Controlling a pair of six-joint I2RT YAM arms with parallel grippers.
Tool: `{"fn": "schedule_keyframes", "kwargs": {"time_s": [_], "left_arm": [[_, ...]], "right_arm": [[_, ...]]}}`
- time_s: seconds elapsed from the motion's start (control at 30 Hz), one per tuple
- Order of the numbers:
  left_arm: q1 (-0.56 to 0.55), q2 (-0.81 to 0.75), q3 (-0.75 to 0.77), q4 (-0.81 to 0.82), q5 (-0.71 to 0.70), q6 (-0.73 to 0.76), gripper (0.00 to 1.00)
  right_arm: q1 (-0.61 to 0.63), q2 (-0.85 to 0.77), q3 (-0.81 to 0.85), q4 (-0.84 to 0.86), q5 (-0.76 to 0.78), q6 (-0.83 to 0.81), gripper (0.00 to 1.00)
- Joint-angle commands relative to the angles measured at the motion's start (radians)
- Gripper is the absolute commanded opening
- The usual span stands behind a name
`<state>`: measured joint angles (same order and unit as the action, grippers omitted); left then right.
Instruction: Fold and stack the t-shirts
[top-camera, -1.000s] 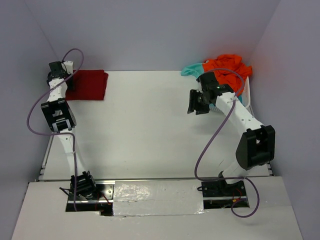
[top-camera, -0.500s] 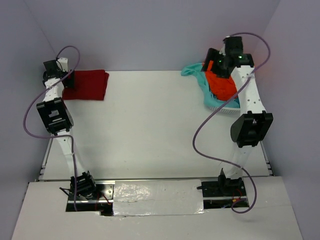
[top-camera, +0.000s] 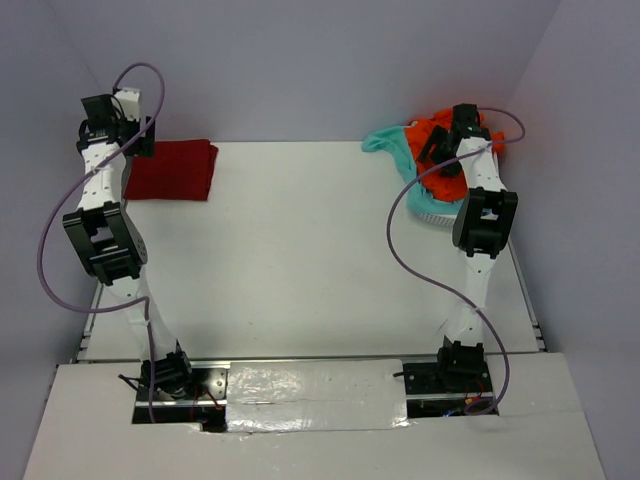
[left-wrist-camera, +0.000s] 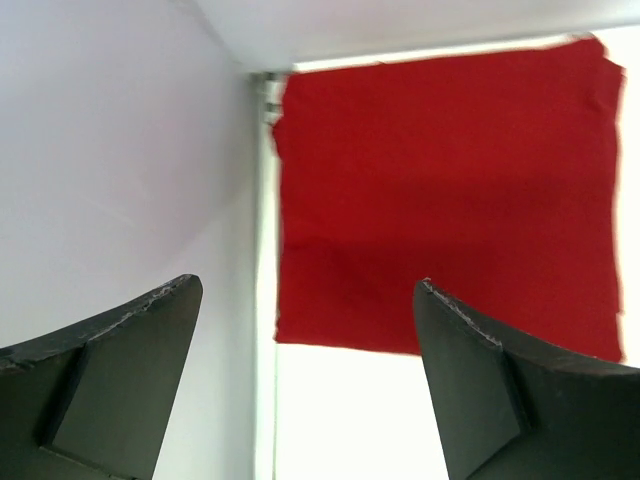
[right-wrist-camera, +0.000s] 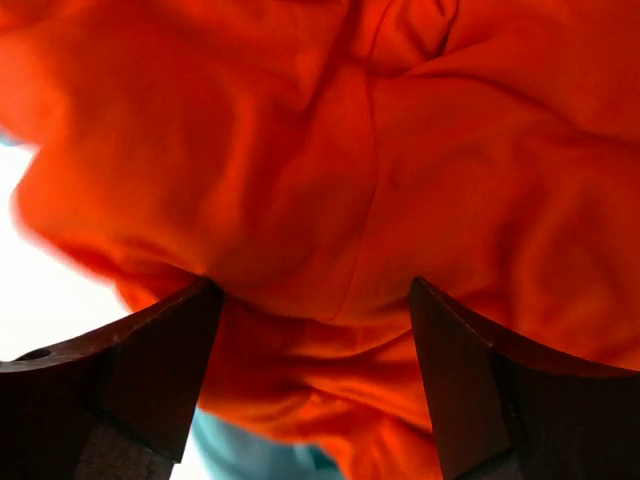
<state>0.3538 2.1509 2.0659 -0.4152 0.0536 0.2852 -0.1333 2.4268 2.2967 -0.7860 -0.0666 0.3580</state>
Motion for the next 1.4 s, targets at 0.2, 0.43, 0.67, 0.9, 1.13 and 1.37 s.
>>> {"fn": "schedule_keyframes", "kwargs": {"time_s": [0.2,0.43,0.67,0.9,1.13,1.37], "left_arm": [[-0.035,-0.020,0.002,-0.109,0.014,-0.017,0.99],[-0.056,-0.008,0.031,-0.123,0.025,-0.020,0.99],[-0.065,-0.014,0.068,-0.140,0.055,-0.047,0.99],[-0.084,-0.055,0.092,-0.168,0.081,-0.064,0.99],[-0.088,-0.152,0.082,-0.194,0.112,-0.073,0.99],[-0.096,-0.223,0.004,-0.198,0.153,-0.073,0.99]], "right_arm": [[-0.011,-0.055,-0.063,0.206,-0.039,0.119,0.35],[-0.012,-0.178,-0.129,0.212,0.047,0.023,0.00],[-0.014,-0.363,-0.148,0.160,0.160,-0.066,0.00],[-0.015,-0.628,-0.220,0.180,0.199,-0.139,0.00],[-0.015,-0.845,-0.261,0.200,0.143,-0.171,0.00],[-0.028,-0.882,-0.321,0.248,0.245,-0.247,0.00]]}}
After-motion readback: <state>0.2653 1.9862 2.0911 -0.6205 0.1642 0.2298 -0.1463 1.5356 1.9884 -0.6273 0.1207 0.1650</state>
